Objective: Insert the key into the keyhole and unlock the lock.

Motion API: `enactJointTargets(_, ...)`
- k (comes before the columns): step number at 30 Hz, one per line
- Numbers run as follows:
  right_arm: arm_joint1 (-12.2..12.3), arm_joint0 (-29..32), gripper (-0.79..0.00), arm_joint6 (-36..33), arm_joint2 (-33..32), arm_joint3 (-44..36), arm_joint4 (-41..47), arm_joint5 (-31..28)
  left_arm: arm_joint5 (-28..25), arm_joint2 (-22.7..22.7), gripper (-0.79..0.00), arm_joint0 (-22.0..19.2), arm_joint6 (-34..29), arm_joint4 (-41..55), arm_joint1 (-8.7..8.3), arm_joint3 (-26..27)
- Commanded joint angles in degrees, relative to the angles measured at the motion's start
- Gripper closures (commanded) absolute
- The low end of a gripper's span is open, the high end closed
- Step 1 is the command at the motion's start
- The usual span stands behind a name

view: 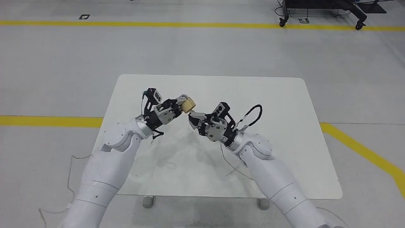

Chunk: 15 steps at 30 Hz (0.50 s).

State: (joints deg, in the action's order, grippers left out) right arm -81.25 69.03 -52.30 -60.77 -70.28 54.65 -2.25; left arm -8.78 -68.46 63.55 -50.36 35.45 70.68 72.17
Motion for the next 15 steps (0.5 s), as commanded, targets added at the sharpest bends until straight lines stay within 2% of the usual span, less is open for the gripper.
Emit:
enactJointTargets(1, -0.05, 0.08, 0.0, -0.14, -0.08, 0.0, 1.1, 0.6, -0.41, -0.01, 0.0, -0.04, 0.35, -0.8, -0.03, 0.05)
enactJointTargets(6, -0.3, -0.24, 0.0, -3.22, -0.68, 0.87, 9.43, 7.8, -2.32, 0.14, 0.0, 0.3, 1.52, -3.49, -0.09, 1.2)
enactJointTargets(15, -0.35, -1.34, 0.0, -5.05, -1.75, 2.62, 17.19, 17.57, -5.71, -0.21, 0.0, 1.58, 3.74, -7.28, -0.28, 3.42)
